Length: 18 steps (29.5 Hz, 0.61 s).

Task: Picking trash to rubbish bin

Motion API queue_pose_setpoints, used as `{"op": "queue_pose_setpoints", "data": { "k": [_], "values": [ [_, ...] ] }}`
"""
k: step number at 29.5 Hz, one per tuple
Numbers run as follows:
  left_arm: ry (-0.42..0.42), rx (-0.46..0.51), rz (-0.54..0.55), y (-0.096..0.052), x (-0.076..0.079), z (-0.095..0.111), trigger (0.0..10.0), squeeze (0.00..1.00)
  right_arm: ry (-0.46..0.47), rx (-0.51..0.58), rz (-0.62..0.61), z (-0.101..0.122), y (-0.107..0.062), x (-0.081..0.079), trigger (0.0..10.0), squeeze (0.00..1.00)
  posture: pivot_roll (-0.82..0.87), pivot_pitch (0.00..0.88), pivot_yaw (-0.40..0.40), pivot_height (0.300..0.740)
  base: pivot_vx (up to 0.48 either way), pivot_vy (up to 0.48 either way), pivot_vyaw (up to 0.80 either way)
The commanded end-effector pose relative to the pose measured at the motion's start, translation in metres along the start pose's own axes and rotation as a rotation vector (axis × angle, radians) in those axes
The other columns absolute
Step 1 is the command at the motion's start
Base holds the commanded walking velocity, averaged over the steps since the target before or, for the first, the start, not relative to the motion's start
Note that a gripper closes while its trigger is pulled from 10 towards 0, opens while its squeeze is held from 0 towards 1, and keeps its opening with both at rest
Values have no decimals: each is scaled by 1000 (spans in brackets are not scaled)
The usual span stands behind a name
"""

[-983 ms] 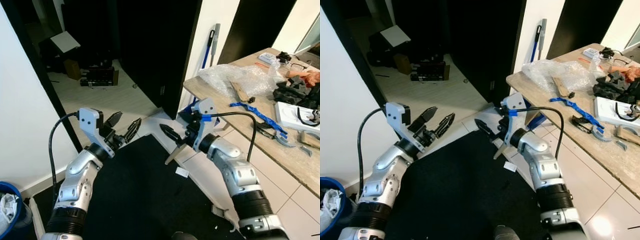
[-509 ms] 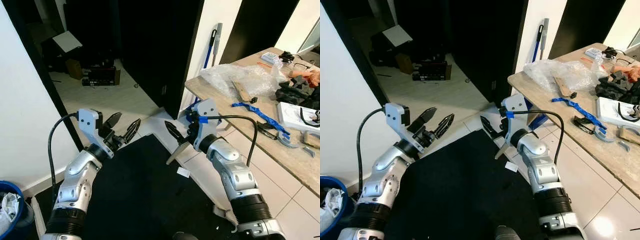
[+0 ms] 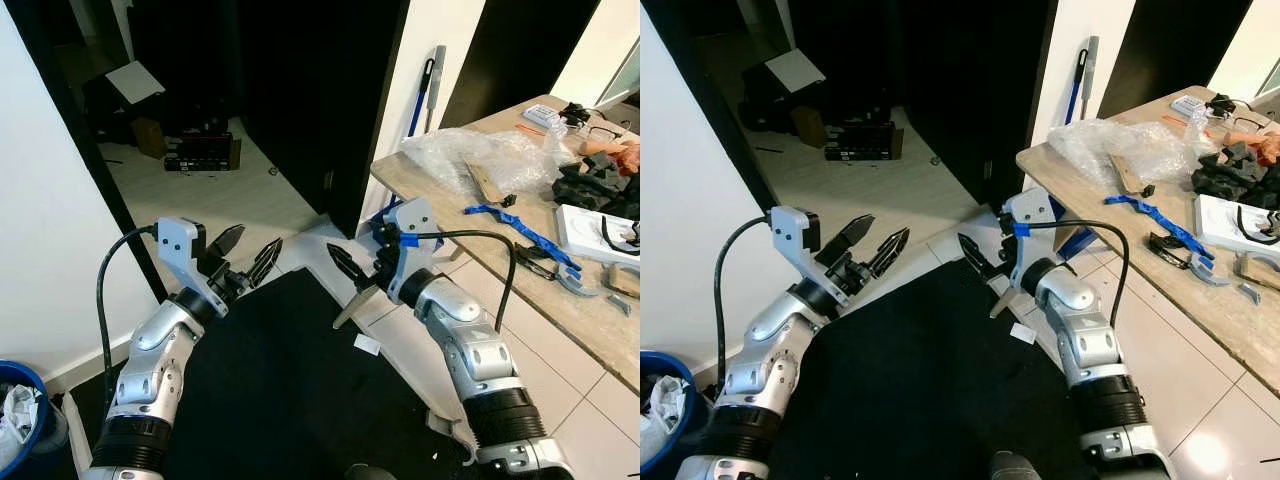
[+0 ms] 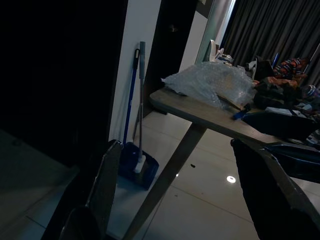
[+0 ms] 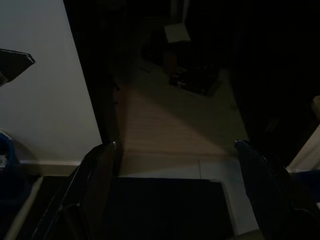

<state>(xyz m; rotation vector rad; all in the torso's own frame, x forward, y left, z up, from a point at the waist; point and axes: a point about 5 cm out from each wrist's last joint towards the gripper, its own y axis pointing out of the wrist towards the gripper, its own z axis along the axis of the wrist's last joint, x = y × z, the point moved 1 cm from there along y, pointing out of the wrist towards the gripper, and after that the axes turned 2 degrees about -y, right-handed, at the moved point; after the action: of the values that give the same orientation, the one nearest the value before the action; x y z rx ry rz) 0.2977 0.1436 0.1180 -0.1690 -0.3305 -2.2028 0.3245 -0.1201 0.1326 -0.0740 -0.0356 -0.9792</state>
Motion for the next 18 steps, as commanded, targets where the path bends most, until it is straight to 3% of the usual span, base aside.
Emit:
{"op": "queue_pose_setpoints", "data": {
  "k": [1,4,18],
  "values": [
    [-12,-2,-2,-1,0,-3,10000,0,25,-25,-4,-3,1,2,10000,0,30,0,-3,740,0,0,0],
    [-12,-1,-2,0,-1,-3,10000,0,50,-32,8,-5,3,2,10000,0,31,0,-5,740,0,0,0],
    [-8,22,-3,4,1,-2,10000,0,61,-22,18,-4,4,7,10000,0,16,0,-21,740,0,0,-800]
  ]
}}
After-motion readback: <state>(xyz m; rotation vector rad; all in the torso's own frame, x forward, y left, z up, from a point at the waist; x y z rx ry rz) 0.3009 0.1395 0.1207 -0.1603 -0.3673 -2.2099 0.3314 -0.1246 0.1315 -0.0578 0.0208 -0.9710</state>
